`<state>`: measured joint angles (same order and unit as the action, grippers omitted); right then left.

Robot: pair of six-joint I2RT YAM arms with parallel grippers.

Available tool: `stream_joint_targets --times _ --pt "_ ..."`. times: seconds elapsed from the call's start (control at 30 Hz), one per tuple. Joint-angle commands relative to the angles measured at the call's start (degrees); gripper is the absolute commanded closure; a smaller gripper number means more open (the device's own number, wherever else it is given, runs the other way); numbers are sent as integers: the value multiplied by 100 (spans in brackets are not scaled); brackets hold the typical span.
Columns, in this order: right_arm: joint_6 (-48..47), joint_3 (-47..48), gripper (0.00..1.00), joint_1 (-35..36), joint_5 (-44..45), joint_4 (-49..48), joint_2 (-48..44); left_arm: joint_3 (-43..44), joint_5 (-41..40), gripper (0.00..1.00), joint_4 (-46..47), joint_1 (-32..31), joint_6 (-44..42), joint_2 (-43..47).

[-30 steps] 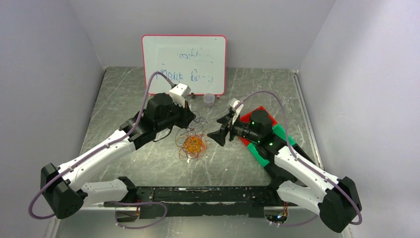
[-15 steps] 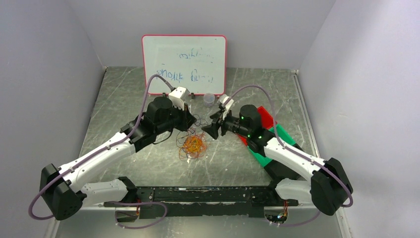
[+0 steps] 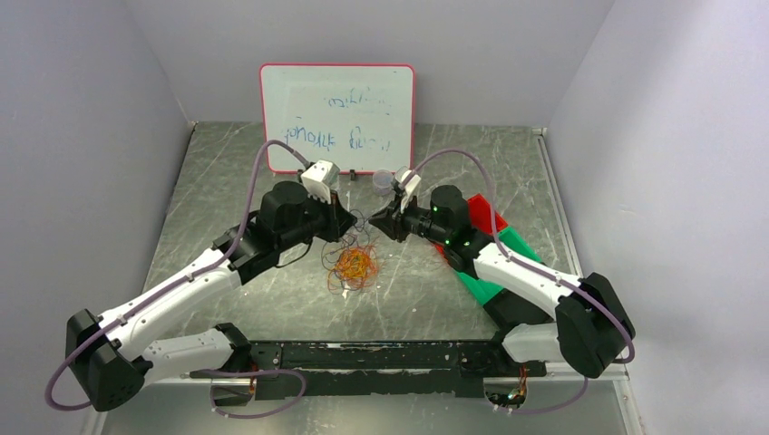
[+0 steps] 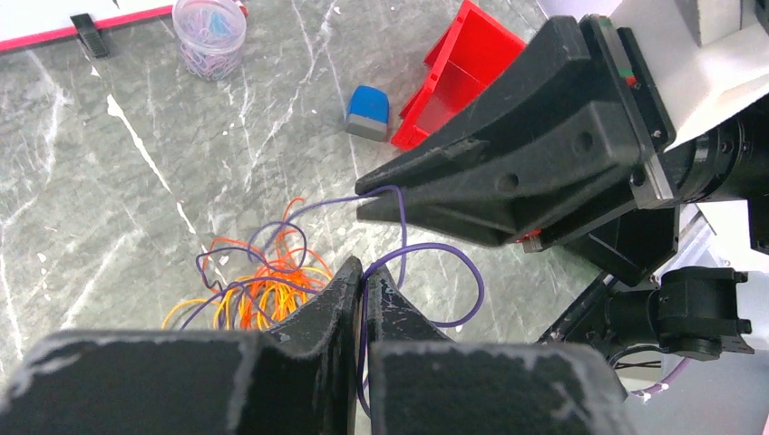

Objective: Untangle the cables

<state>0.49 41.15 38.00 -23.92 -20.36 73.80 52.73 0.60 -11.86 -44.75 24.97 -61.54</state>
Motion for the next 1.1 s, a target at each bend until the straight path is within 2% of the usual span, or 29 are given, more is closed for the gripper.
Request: stream_joint_targets --times 0.0,0.1,0.3,0.47,0.57,1.07 --pt "160 226 89 33 53 -134 -53 -172 -142 93 158 -32 157 223" --pt "191 298 100 35 143 62 -172 -288 -310 93 172 -26 221 329" --pt "218 479 100 32 631 598 -709 -359 -601 92 77 -26 253 461" --pt "146 820 100 39 1275 1309 -1089 -353 -787 65 -40 -25 254 454" --pt "151 1093 100 35 1617 1698 -1256 -407 -840 57 -12 -25 254 450" --pt "414 2338 100 40 2031 2630 -1638 -1242 -477 56 932 -26 414 -227"
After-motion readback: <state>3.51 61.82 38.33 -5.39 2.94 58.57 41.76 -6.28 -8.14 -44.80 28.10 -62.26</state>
